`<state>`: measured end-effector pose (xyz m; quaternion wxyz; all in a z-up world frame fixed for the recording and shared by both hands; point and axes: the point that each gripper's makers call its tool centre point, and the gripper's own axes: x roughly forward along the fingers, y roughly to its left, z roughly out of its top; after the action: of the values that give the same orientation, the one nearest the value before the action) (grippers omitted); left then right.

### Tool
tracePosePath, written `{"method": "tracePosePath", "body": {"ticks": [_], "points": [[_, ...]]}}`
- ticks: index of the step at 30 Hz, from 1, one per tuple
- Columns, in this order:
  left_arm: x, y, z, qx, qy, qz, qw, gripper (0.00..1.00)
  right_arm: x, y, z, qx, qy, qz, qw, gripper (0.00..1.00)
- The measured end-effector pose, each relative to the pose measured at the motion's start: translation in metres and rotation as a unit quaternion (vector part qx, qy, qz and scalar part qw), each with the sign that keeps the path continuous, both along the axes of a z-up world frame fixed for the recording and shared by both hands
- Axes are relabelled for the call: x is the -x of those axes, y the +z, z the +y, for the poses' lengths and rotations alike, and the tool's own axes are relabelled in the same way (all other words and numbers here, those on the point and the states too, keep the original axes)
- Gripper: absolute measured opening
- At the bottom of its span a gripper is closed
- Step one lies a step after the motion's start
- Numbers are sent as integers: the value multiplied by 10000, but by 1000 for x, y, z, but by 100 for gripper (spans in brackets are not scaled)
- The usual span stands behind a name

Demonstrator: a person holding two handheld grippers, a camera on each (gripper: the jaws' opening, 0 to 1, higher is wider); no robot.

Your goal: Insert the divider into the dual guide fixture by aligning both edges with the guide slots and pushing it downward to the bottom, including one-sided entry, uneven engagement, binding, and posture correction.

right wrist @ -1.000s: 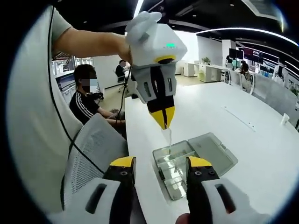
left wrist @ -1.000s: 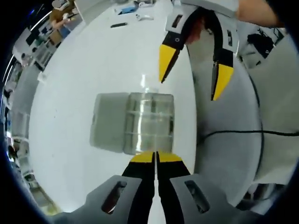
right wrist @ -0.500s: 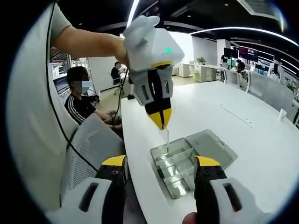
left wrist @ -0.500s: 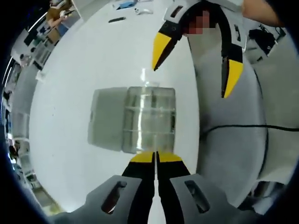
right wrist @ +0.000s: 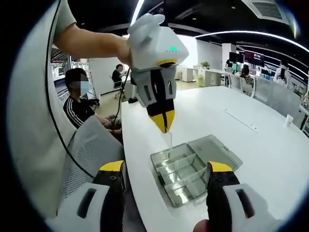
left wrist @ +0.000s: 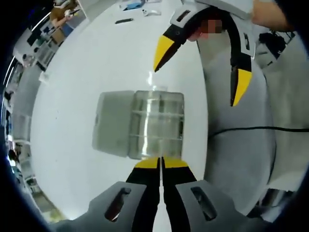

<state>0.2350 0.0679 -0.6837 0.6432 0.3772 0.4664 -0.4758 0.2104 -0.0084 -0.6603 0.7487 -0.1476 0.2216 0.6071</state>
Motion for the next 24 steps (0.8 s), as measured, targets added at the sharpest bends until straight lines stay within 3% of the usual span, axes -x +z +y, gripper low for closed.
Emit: {"method": "tracePosePath", "body": {"ticks": [4,24], "points": [[-1,-1,0,-41,-29,-45,10000,0,-2,1,1,-140,-71,67,9999,67],[0,-12,0,44,24,-37,10000,0,4,-11,4,-137,-9,33,9999,69]]}}
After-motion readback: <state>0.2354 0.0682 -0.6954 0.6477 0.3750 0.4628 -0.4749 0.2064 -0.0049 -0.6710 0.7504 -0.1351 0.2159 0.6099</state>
